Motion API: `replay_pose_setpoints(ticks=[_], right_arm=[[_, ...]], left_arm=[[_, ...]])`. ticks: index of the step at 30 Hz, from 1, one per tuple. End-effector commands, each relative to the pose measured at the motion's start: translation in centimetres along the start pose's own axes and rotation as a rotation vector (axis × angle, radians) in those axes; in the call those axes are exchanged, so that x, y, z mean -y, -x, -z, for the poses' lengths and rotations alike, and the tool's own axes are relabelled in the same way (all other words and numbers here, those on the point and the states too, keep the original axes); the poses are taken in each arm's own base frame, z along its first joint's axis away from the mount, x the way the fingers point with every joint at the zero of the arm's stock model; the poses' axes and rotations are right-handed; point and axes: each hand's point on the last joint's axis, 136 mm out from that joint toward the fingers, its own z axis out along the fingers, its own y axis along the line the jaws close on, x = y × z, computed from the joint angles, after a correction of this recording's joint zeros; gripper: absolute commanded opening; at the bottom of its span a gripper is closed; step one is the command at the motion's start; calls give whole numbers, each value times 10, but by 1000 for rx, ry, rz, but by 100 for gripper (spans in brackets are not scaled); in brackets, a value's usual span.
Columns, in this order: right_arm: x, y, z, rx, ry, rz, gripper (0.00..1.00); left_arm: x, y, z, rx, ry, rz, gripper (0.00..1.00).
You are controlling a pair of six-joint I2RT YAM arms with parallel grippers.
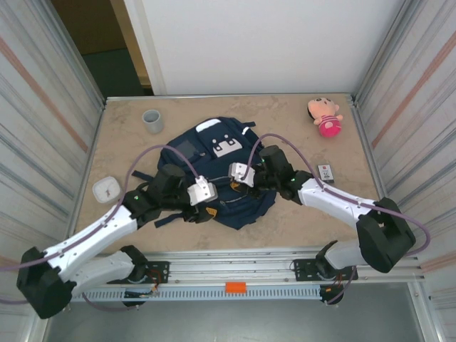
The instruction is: Pack books, pencil case, and school supplies into a backpack
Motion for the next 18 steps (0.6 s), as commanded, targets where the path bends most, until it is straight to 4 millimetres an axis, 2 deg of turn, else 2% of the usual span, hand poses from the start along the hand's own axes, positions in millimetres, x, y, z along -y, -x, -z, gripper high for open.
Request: replay_pose_setpoints(ticks=[1,5,8,13,15,18], right_arm=[[-18,20,20,73,117,122,0],[-18,20,25,82,129,156,0],[-16,27,30,110,134,157,0],[-13,33,33,128,140,159,0],[-11,33,34,126,138,157,0],[-8,31,35,125,133,141,0]], left_arm=[[-17,-15,7,-73,120,-162,73],[-32,-22,-4,-124,168,-289,78],[-43,-24,-17,-157,182,-323,80],[-49,-13,-38,-114,169,-349,81],[-50,-10,-44,-104,154,-358,75],[-48,-7,-50,-92,125,-368,59]])
